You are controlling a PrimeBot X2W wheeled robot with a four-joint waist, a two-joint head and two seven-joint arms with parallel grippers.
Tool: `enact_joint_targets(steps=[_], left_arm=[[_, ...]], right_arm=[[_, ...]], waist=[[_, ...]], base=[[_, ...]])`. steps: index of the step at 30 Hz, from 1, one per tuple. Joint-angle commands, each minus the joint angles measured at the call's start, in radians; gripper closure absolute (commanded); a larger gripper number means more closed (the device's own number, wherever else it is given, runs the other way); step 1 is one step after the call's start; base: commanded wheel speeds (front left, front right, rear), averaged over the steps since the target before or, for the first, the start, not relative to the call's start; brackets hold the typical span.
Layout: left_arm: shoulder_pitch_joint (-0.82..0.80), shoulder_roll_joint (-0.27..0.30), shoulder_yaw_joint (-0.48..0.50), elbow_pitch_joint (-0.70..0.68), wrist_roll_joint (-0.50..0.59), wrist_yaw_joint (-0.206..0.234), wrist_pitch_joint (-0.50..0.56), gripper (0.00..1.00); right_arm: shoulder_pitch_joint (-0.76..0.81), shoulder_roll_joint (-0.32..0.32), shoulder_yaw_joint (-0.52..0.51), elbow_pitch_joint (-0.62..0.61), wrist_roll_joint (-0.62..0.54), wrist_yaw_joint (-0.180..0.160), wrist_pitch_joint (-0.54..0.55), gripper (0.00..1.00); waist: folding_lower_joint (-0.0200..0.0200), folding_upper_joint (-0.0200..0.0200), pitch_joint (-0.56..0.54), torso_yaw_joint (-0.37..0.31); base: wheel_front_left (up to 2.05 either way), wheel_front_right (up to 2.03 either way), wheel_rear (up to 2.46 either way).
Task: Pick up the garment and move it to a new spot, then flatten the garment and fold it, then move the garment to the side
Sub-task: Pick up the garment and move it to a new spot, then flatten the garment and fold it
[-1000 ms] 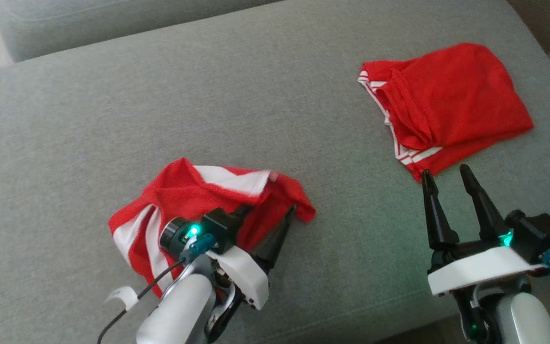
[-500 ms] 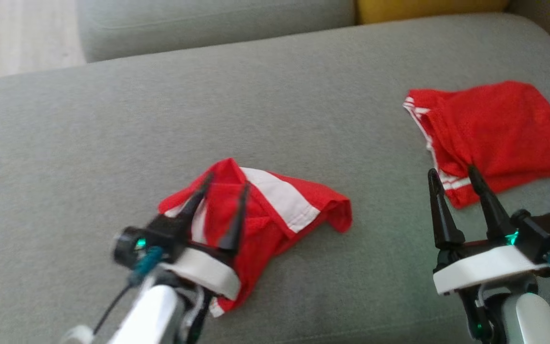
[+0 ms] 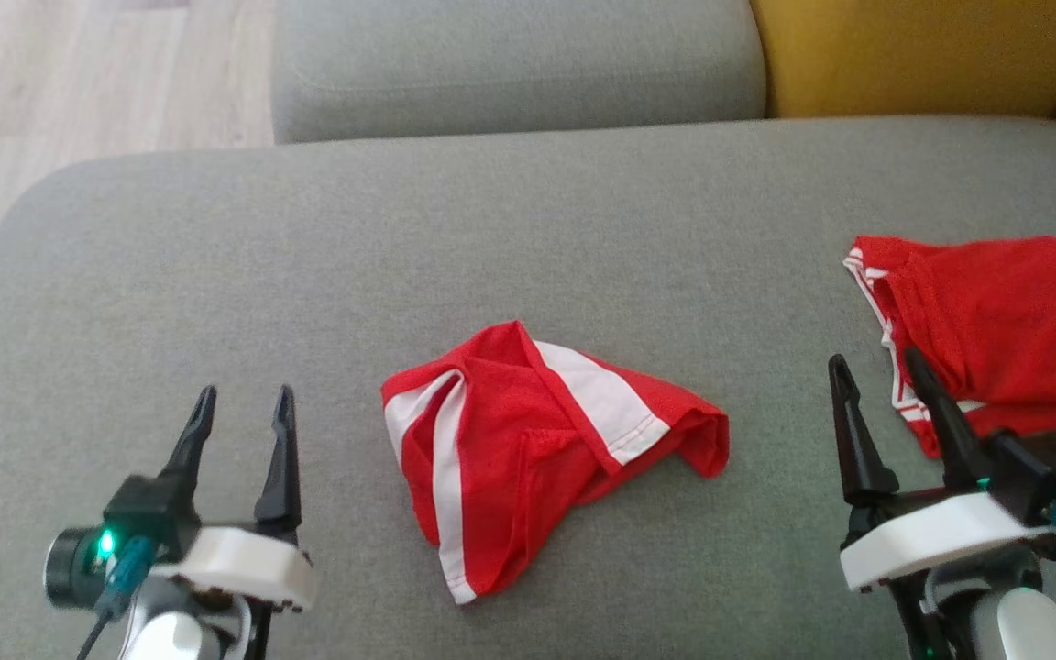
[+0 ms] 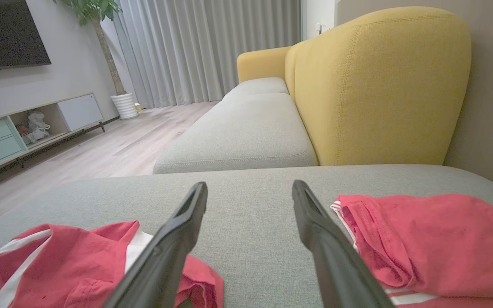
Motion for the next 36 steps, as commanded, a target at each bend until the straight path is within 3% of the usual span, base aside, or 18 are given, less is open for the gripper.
enact_joint_targets(steps=[1,11,36], left_arm=[[-0.027,0.024,0.044,-0.039,0.003,0.000,-0.012,0.00],[0.042,0.037,0.042,-0.069,-0.009,-0.024,-0.012,0.00],[0.081,0.053,0.023,-0.109,-0.014,-0.003,0.000,0.00]], right_arm=[[-0.018,-0.004,0.023,-0.036,-0.010,0.007,0.003,0.00],[0.028,-0.004,0.044,-0.046,-0.027,0.007,0.019,0.00],[0.054,-0.004,0.058,-0.076,-0.048,0.007,0.039,0.00]], waist=[[0.0000,0.0000,-0.017,0.013],[0.0000,0.0000,-0.051,0.010],[0.0000,0.0000,-0.044,-0.003]], base=[[0.00,0.00,0.00],[0.00,0.00,0.00],[0.00,0.00,0.00]])
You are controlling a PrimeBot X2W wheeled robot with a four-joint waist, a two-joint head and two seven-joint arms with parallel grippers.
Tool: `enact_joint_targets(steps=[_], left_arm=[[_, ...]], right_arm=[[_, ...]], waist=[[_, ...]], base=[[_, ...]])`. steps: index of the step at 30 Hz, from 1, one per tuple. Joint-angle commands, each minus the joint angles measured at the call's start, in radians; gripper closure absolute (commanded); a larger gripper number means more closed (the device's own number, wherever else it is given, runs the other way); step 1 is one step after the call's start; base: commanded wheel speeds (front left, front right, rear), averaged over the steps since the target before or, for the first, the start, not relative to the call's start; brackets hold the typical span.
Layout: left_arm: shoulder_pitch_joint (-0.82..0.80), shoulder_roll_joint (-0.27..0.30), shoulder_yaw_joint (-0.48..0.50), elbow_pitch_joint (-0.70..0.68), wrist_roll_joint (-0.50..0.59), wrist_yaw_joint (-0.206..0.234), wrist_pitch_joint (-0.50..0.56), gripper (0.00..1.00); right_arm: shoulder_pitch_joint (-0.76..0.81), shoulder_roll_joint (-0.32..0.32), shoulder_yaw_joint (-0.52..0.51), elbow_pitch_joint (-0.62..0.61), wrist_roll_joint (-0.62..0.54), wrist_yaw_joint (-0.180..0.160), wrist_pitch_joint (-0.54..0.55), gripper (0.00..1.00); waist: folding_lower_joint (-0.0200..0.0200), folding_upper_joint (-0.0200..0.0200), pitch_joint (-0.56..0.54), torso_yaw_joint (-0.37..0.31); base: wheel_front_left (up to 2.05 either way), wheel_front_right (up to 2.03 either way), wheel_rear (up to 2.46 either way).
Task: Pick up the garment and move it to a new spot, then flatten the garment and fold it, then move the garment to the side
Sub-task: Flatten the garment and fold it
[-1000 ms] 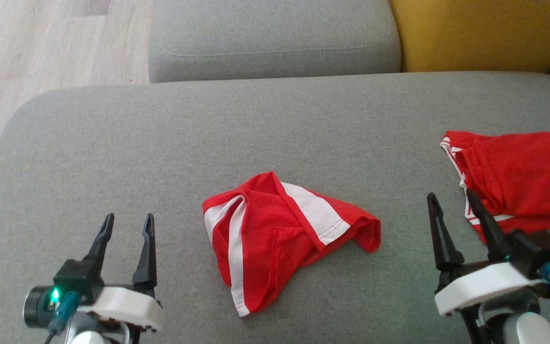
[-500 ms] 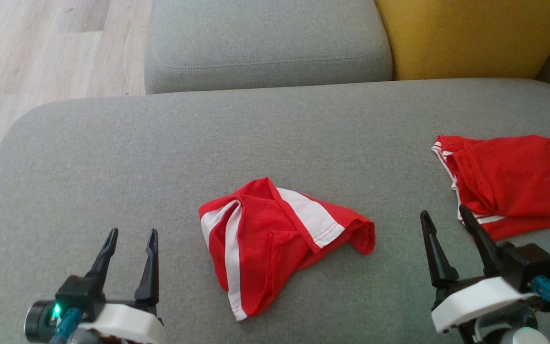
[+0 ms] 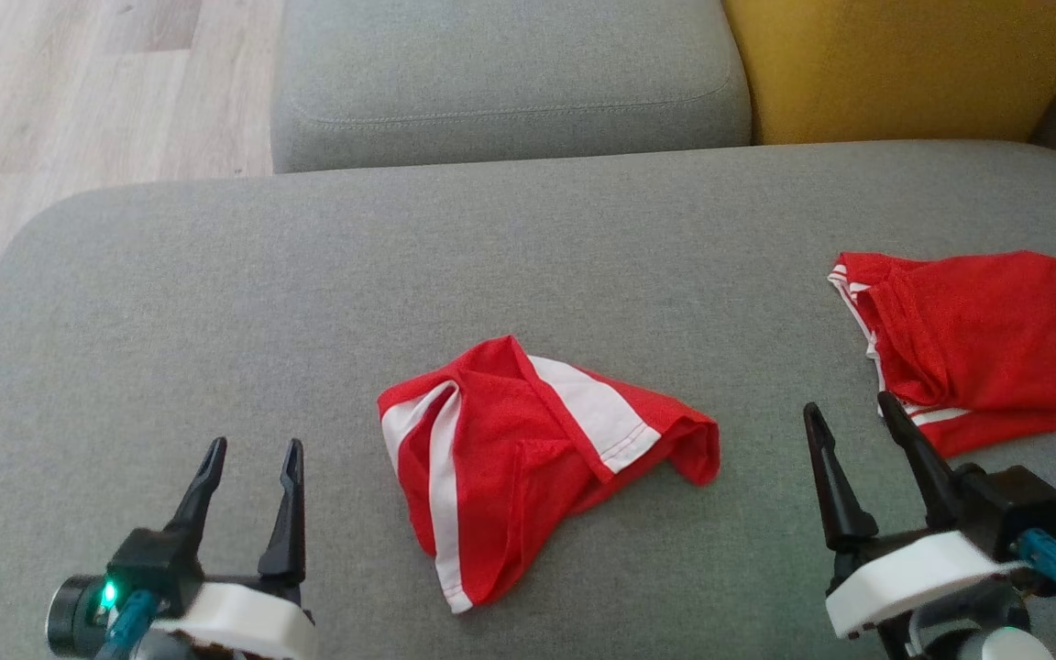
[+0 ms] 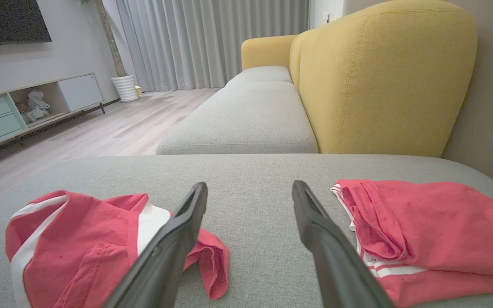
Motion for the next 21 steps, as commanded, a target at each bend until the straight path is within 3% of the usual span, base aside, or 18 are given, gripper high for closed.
enact_joint_targets(steps=[1,9,15,21], left_arm=[[-0.042,0.021,0.032,-0.039,-0.008,0.005,-0.003,0.00],[-0.051,0.024,0.028,-0.041,-0.008,0.009,-0.004,0.00],[-0.088,0.016,0.008,-0.038,-0.002,0.000,-0.004,0.00],[-0.149,-0.003,-0.015,-0.021,0.004,-0.021,-0.009,0.00]], right_arm=[[-0.032,-0.004,0.025,-0.042,0.001,0.007,0.004,0.00],[-0.039,-0.011,0.059,-0.038,-0.004,0.007,0.016,0.00],[-0.067,-0.056,0.273,0.025,0.023,0.007,0.066,0.00],[-0.142,-0.065,0.461,0.184,0.079,0.007,0.070,0.00]], waist=[[0.0000,0.0000,0.001,0.001],[0.0000,0.0000,0.011,0.011],[0.0000,0.0000,0.047,0.051],[0.0000,0.0000,0.102,0.111]], base=[[0.00,0.00,0.00],[0.00,0.00,0.00],[0.00,0.00,0.00],[0.00,0.00,0.00]])
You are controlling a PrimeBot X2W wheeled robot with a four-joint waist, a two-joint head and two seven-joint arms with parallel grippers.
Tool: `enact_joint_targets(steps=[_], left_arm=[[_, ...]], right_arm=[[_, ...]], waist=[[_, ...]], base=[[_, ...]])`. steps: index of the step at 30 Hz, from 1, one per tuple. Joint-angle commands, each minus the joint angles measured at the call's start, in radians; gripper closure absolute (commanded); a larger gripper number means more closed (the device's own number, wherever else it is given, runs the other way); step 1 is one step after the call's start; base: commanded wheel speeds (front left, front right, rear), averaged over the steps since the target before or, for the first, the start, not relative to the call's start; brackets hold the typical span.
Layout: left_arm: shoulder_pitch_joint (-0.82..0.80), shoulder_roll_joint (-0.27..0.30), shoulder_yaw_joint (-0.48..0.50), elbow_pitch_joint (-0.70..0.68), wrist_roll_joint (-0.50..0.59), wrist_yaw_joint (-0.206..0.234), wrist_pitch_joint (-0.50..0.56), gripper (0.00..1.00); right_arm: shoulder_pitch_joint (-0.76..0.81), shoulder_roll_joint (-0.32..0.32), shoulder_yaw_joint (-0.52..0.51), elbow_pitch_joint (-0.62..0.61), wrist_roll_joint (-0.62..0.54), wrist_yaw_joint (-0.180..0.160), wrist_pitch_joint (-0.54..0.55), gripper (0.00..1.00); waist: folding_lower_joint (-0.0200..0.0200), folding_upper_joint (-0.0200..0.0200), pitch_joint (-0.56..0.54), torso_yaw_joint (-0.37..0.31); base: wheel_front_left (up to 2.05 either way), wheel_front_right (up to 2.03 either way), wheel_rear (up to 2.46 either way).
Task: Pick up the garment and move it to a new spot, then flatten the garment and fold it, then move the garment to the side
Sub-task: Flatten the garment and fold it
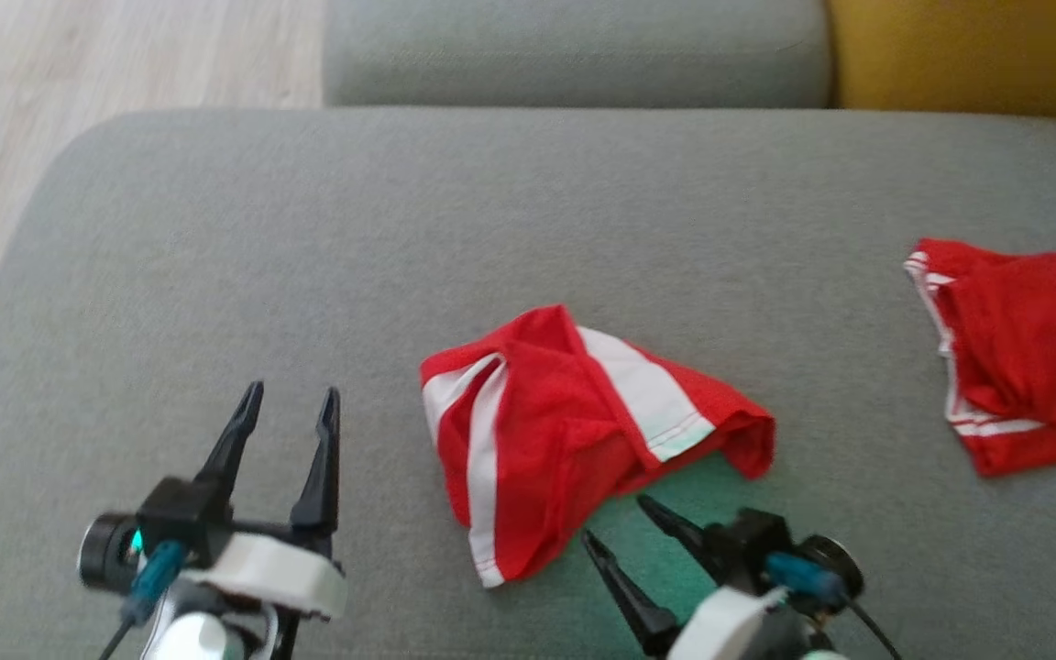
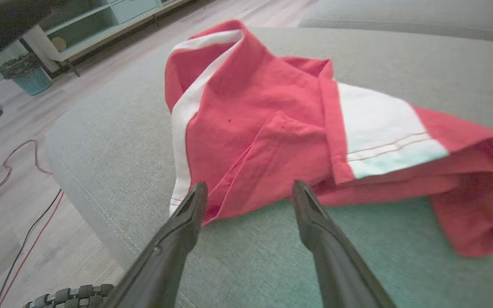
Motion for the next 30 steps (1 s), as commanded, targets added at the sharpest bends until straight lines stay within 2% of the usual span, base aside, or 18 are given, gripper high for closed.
enact_joint_targets(steps=[1,11,12,13,14,21,25,30], left_arm=[[-0.055,0.004,0.035,-0.024,0.005,-0.003,-0.009,0.00],[-0.094,-0.020,0.034,0.001,0.011,-0.014,-0.014,0.00],[-0.096,-0.021,0.036,0.002,0.012,-0.016,-0.014,0.00],[-0.099,-0.021,0.037,0.003,0.013,-0.017,-0.014,0.00],[-0.102,-0.022,0.038,0.003,0.015,-0.018,-0.014,0.00],[-0.104,-0.026,0.052,-0.001,0.026,-0.023,-0.015,0.00],[-0.098,-0.029,0.059,-0.004,0.030,-0.024,-0.015,0.00],[-0.092,-0.032,0.069,-0.009,0.036,-0.025,-0.015,0.00]], right_arm=[[-0.058,0.002,0.026,-0.015,0.010,0.007,-0.016,0.00],[-0.204,0.047,0.115,0.262,0.009,0.007,-0.051,0.02],[-0.214,0.050,0.117,0.279,0.010,0.007,-0.055,0.43],[-0.223,0.052,0.119,0.295,0.013,0.007,-0.059,0.80],[-0.232,0.054,0.118,0.307,0.017,0.007,-0.066,1.00],[-0.262,0.058,0.104,0.290,0.073,0.007,-0.126,1.00],[-0.261,0.058,0.081,0.228,0.093,0.007,-0.148,1.00],[-0.250,0.058,-0.022,0.093,0.085,0.007,-0.147,1.00]], waist=[[0.0000,0.0000,0.026,0.027],[0.0000,0.0000,0.069,0.052],[0.0000,0.0000,0.072,0.050],[0.0000,0.0000,0.075,0.049],[0.0000,0.0000,0.077,0.047],[0.0000,0.0000,0.078,0.020],[0.0000,0.0000,0.072,0.002],[0.0000,0.0000,0.064,-0.031]], base=[[0.00,0.00,0.00],[0.00,0.00,0.00],[0.00,0.00,0.00],[0.00,0.00,0.00],[0.00,0.00,0.00],[0.00,0.00,0.00],[0.00,0.00,0.00],[0.00,0.00,0.00]])
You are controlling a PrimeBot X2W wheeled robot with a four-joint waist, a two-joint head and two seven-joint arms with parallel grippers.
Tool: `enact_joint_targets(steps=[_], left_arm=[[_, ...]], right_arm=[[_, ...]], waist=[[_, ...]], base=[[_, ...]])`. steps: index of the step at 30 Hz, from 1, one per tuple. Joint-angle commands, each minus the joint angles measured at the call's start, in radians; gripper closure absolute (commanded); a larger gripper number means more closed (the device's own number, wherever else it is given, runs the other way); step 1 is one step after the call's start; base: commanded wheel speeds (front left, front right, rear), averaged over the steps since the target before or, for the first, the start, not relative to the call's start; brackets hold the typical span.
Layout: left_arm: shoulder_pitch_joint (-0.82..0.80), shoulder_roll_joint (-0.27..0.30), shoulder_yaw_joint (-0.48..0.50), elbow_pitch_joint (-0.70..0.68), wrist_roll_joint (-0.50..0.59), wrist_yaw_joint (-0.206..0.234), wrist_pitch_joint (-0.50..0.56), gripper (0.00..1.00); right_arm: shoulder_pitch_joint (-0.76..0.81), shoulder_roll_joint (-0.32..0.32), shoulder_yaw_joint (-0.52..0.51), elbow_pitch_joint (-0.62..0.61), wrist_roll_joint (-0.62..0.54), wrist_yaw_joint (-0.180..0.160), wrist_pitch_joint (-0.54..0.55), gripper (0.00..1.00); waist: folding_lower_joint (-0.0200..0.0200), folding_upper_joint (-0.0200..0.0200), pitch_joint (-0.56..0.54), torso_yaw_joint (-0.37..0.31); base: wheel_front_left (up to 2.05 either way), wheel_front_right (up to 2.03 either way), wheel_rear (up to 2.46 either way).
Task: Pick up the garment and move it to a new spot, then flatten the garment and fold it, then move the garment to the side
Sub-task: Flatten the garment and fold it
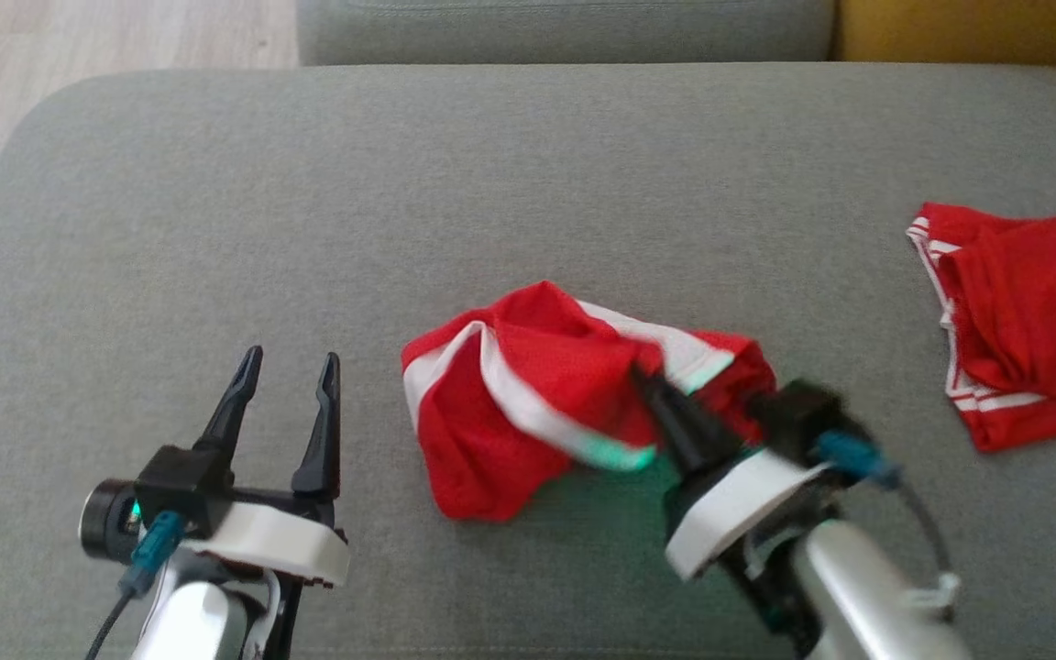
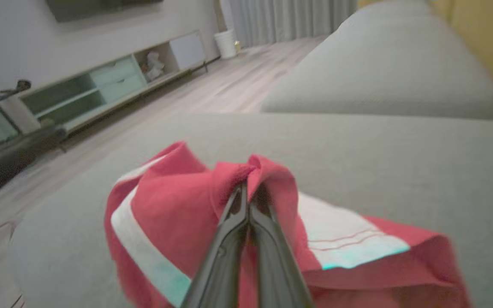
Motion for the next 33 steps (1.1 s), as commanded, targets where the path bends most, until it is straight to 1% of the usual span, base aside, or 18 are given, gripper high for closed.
enact_joint_targets(steps=[1,4,6,10,14,17,20,23,24,25,26,29,33], left_arm=[[-0.033,0.006,0.040,-0.038,0.010,-0.001,-0.012,0.00],[-0.034,0.003,0.043,-0.040,0.013,-0.004,-0.012,0.00],[-0.037,-0.001,0.043,-0.041,0.015,-0.007,-0.012,0.00],[-0.045,-0.008,0.041,-0.038,0.021,-0.014,-0.012,0.00],[-0.058,-0.015,0.042,-0.039,0.028,-0.019,-0.012,0.00],[-0.069,-0.020,0.044,-0.040,0.032,-0.026,-0.012,0.00],[-0.083,-0.025,0.046,-0.039,0.037,-0.034,-0.012,0.00],[-0.096,-0.029,0.048,-0.035,0.041,-0.043,-0.012,0.00],[-0.098,-0.031,0.050,-0.034,0.043,-0.045,-0.012,0.00],[-0.099,-0.032,0.052,-0.033,0.044,-0.046,-0.012,0.00],[-0.099,-0.033,0.054,-0.032,0.046,-0.048,-0.012,0.00],[-0.093,-0.036,0.060,-0.027,0.049,-0.050,-0.012,0.00],[-0.075,-0.040,0.068,-0.021,0.052,-0.052,-0.012,0.00]], right_arm=[[-0.016,0.018,-0.012,-0.057,0.000,0.007,-0.001,1.00],[-0.009,0.018,-0.119,-0.123,-0.003,0.007,0.020,1.00],[-0.006,0.018,-0.199,-0.143,0.007,0.007,0.038,1.00],[-0.012,0.018,-0.359,-0.133,0.019,0.007,0.077,1.00],[-0.039,0.018,-0.496,-0.071,0.027,0.007,0.109,1.00],[-0.078,0.018,-0.571,0.000,0.022,0.007,0.120,1.00],[-0.131,0.018,-0.623,0.083,0.015,0.007,0.120,1.00],[-0.177,0.018,-0.633,0.150,0.030,0.007,0.106,1.00],[-0.189,0.018,-0.629,0.164,0.036,0.007,0.097,0.75],[-0.197,0.018,-0.622,0.175,0.046,0.007,0.090,0.40],[-0.202,0.018,-0.613,0.183,0.047,0.007,0.083,0.00],[-0.199,0.016,-0.573,0.172,0.059,0.007,0.056,0.00],[-0.151,-0.012,-0.511,0.098,0.047,0.007,0.026,0.00]], waist=[[0.0000,0.0000,-0.002,-0.012],[0.0000,0.0000,0.000,-0.026],[0.0000,0.0000,0.004,-0.031],[0.0000,0.0000,0.017,-0.034],[0.0000,0.0000,0.040,-0.032],[0.0000,0.0000,0.062,-0.030],[0.0000,0.0000,0.085,-0.029],[0.0000,0.0000,0.099,-0.027],[0.0000,0.0000,0.102,-0.028],[0.0000,0.0000,0.103,-0.029],[0.0000,0.0000,0.103,-0.031],[0.0000,0.0000,0.094,-0.038],[0.0000,0.0000,0.063,-0.048]], base=[[0.00,0.00,0.00],[0.00,0.00,0.00],[0.00,0.00,0.00],[0.00,0.00,0.00],[0.00,0.00,0.00],[0.00,0.00,0.00],[0.00,0.00,0.00],[0.00,0.00,0.00],[0.00,0.00,0.00],[0.00,0.00,0.00],[0.00,0.00,0.00],[0.00,0.00,0.00],[0.00,0.00,0.00]])
